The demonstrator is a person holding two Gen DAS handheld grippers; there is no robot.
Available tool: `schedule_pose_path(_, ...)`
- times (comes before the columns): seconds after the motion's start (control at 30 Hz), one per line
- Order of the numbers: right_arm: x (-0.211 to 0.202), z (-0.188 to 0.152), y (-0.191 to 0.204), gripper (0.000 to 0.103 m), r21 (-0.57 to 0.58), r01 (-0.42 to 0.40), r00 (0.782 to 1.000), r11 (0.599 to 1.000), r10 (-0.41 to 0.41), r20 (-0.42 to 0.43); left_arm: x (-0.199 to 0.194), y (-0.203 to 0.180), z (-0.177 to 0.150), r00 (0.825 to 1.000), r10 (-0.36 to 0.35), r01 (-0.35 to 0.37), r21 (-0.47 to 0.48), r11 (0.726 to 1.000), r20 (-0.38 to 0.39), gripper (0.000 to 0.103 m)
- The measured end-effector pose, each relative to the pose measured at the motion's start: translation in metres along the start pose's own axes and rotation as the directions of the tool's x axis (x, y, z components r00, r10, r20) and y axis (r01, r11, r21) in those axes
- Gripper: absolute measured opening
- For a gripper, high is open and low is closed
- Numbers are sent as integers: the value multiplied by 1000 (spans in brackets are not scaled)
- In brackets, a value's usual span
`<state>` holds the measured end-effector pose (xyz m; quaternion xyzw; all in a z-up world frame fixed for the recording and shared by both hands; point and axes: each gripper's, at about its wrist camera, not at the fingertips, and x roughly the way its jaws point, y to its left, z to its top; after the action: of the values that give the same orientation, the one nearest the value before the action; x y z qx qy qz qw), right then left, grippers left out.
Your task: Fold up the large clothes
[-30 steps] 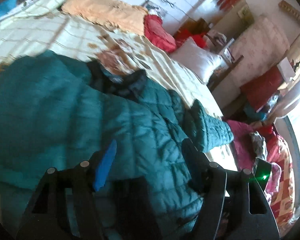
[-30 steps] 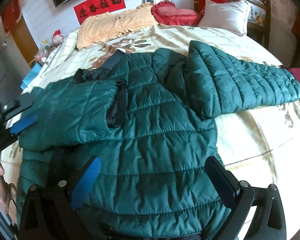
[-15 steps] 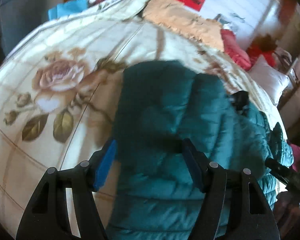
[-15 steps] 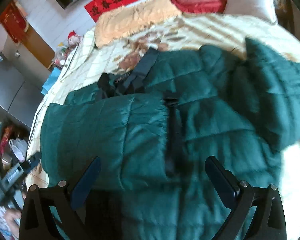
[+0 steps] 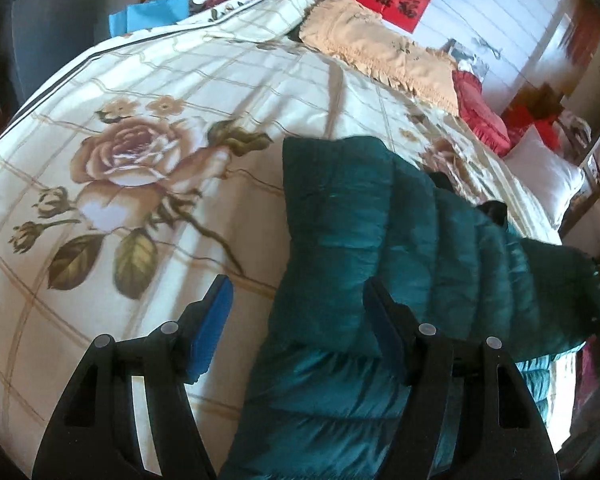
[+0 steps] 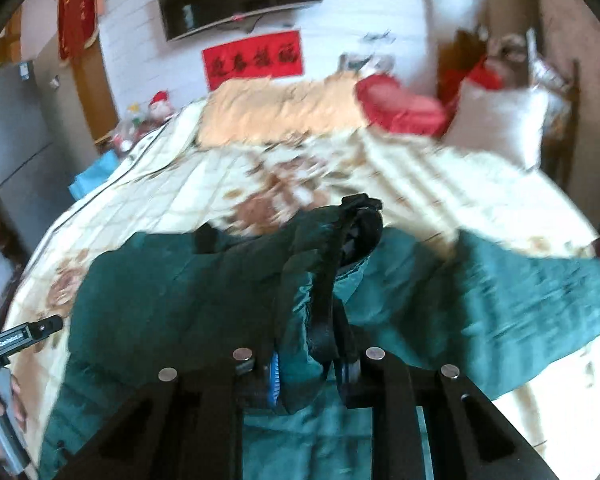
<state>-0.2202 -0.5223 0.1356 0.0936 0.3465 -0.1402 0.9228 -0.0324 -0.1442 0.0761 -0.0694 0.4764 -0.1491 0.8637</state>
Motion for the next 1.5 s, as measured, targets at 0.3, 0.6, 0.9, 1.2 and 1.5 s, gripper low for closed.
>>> schedule_pose_path(0.3, 74, -24, -48, 32, 26, 60, 982, 998, -55, -181, 30, -9, -4, 998, 19, -20, -12, 1000, -56, 68)
schedule_pose_path(0.6, 22, -20, -32, 63, 72, -11, 997, 997, 16, -78, 7, -30, 12, 998, 20, -23, 45, 999, 66, 68)
schedule_pose_path(0.9, 80, -16, 32, 61, -87, -65, 989, 994, 53, -140, 50, -45, 14, 995, 93, -95, 88, 992, 25, 68)
schedule_pose_path(1.2, 131, -17, 27, 61, -148, 30, 984, 989, -55, -170, 71, -36, 10, 998, 70, -70, 48, 996, 5, 80)
schedule_pose_path(1.5, 77, -12, 18, 61, -100, -14, 989, 995, -1, -147, 73, -33, 9, 997, 70, -71, 44, 997, 15, 80)
